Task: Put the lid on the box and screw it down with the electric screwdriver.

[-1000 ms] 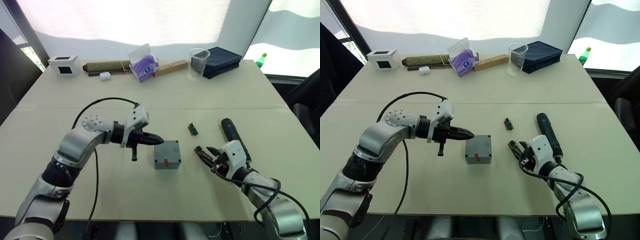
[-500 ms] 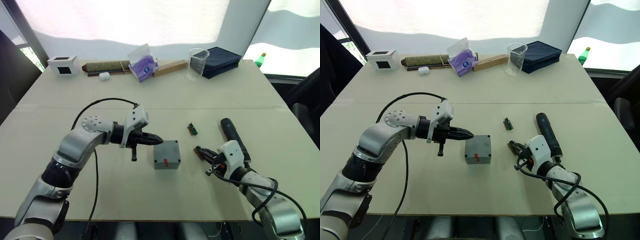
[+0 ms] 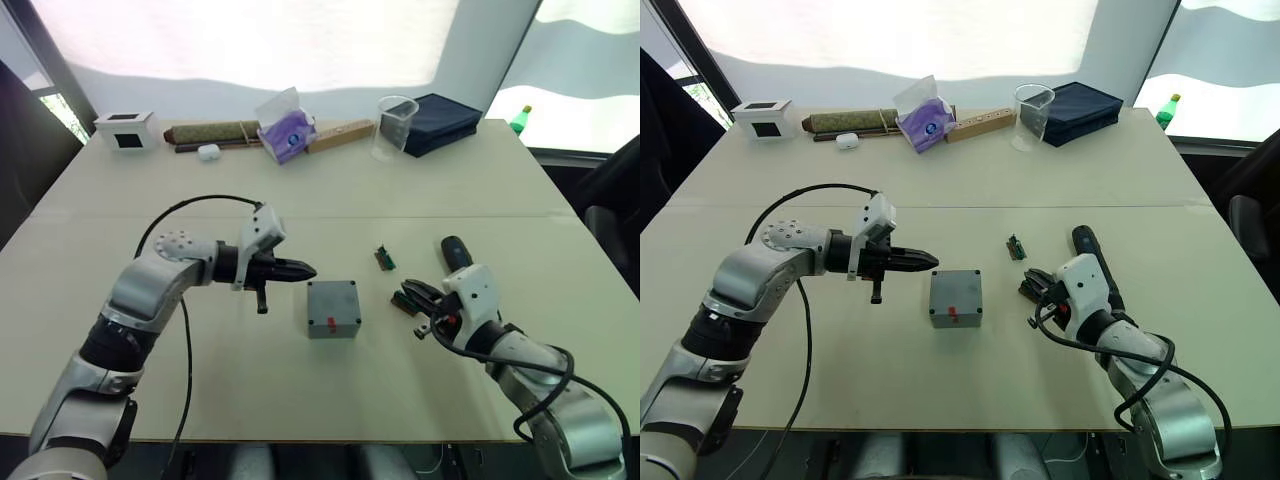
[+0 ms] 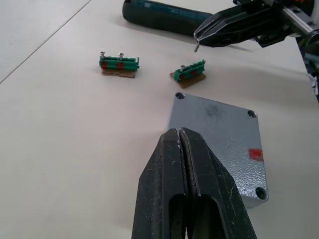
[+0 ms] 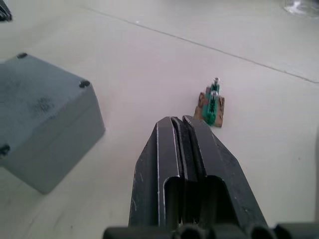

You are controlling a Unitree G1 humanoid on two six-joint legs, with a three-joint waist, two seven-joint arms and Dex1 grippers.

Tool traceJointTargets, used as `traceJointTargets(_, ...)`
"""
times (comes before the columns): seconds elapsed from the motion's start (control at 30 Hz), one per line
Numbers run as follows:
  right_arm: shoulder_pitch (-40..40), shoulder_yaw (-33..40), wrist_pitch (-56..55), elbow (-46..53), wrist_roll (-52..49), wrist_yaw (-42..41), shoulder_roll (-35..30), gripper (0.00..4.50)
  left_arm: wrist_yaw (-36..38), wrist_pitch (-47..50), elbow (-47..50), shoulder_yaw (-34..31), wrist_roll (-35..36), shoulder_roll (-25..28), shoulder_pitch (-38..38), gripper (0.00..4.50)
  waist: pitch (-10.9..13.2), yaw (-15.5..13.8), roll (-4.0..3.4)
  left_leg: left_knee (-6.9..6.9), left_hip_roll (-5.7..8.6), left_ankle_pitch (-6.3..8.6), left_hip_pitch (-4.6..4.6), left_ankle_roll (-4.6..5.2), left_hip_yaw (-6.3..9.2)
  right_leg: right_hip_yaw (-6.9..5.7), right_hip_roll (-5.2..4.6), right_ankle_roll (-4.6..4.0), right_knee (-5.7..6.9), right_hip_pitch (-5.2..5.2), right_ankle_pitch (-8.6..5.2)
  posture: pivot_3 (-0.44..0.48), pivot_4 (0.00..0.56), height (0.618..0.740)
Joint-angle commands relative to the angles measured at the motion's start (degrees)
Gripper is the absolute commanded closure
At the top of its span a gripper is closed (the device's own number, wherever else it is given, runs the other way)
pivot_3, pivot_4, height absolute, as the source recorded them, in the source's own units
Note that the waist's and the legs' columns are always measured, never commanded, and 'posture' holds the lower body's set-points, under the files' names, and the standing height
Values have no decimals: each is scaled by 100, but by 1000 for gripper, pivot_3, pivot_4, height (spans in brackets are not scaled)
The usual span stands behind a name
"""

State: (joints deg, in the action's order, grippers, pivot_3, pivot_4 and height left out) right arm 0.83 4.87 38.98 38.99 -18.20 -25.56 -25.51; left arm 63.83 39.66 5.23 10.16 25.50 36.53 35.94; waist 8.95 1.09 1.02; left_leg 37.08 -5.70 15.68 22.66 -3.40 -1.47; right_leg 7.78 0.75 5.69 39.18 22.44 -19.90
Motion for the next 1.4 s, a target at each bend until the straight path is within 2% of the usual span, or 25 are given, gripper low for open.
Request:
traceJointTargets(0.03, -435, -403, 0, 124, -208, -100, 125, 4368, 251, 136, 242, -251, 242, 293, -137, 4500, 1, 18, -1, -1, 0, 0, -1, 0, 0, 0, 0, 0, 0, 0, 0, 0, 150, 740)
traceJointTargets(0.17, -708, -725, -169, -225, -92, -156, 163, 4368, 275, 251, 439, -285, 349, 436, -285, 4500, 3, -15, -1, -5, -1, 0, 2, 0, 0, 0, 1, 0, -1, 4, 0, 0, 150, 740)
traceJointTargets(0.47, -901, -1007, -324, -557, -46, -230, 170, 4368, 66, 294, 606, -253, 341, 385, -394, 4500, 3, -16, -1, 0, 0, 0, 14, 0, 2, 0, 0, 0, -1, 11, 0, 0, 150, 740)
traceJointTargets(1.4, -826, -1176, -346, -817, 4, -275, 162, 4368, -57, 120, 504, -167, 138, 258, -366, 4500, 4, -12, -2, 1, 0, -2, 14, -3, 2, 0, 0, 0, 0, 11, 0, 0, 150, 740)
